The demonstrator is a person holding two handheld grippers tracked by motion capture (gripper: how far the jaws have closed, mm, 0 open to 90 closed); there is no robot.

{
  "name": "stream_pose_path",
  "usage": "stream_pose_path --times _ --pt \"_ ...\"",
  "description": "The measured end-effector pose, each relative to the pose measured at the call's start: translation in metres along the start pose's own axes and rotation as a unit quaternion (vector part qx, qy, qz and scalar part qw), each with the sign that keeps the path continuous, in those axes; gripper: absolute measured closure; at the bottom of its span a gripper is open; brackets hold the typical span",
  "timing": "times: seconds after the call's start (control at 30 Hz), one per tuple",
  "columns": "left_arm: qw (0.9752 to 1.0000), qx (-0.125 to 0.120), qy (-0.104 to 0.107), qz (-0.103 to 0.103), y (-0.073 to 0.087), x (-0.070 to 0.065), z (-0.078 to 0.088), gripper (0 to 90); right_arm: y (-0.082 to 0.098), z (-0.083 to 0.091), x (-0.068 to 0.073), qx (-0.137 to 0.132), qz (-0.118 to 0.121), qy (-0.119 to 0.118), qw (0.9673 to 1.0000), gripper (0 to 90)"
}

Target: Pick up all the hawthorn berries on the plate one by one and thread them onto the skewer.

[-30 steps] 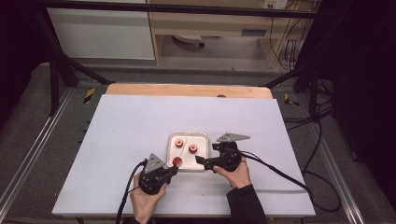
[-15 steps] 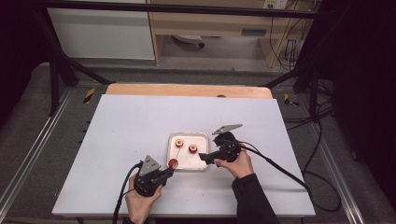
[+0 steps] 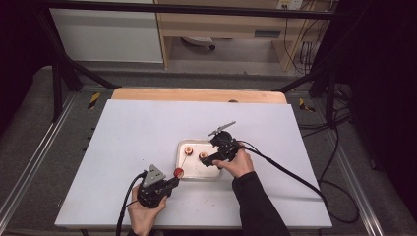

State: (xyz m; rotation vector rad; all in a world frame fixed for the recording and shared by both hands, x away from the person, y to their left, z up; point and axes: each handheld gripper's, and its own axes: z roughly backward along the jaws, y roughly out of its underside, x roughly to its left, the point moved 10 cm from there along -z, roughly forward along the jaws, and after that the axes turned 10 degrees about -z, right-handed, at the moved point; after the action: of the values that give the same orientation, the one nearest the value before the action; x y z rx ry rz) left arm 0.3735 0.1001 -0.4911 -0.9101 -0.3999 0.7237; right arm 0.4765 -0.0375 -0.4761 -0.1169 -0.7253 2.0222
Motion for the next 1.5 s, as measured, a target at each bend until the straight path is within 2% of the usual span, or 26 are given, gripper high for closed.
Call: stream_pose_path --times 0.2,0.3,0.47,0.53,0.7,1.13,1.5 --pt "1.0 0.002 -0.002 0.002 0.002 0.001 0.0 88.0 -0.008 -0.011 0.003 0.017 -0.007 0.001 0.9998 19.0" --pt "1.0 0.006 -0.004 -0.001 0.003 0.002 0.0 88.1 -0.011 -0.016 0.006 0.025 -0.014 -0.006 0.9996 23.9" --pt "1.0 0.009 -0.003 -0.001 0.005 0.002 -0.001 88.0 -0.012 -0.025 0.007 0.047 -0.017 0.0 0.9987 30.4" --pt "1.0 0.009 -0.002 -0.002 0.004 0.002 -0.001 88.0 -0.013 -0.029 0.008 0.05 -0.022 -0.006 0.9985 33.0" --pt "0.9999 0.011 -0.001 -0.003 0.005 0.001 -0.001 88.0 -0.009 -0.034 0.004 0.073 -0.034 -0.001 0.9967 39.6" --pt "0.9998 0.016 -0.005 -0.009 0.006 0.001 -0.003 88.0 -0.007 -0.041 0.002 0.086 -0.054 -0.006 0.9948 53.0" --pt "0.9998 0.016 -0.005 -0.01 0.006 0.001 -0.003 88.0 -0.006 -0.045 0.001 0.09 -0.058 -0.005 0.9942 59.6"
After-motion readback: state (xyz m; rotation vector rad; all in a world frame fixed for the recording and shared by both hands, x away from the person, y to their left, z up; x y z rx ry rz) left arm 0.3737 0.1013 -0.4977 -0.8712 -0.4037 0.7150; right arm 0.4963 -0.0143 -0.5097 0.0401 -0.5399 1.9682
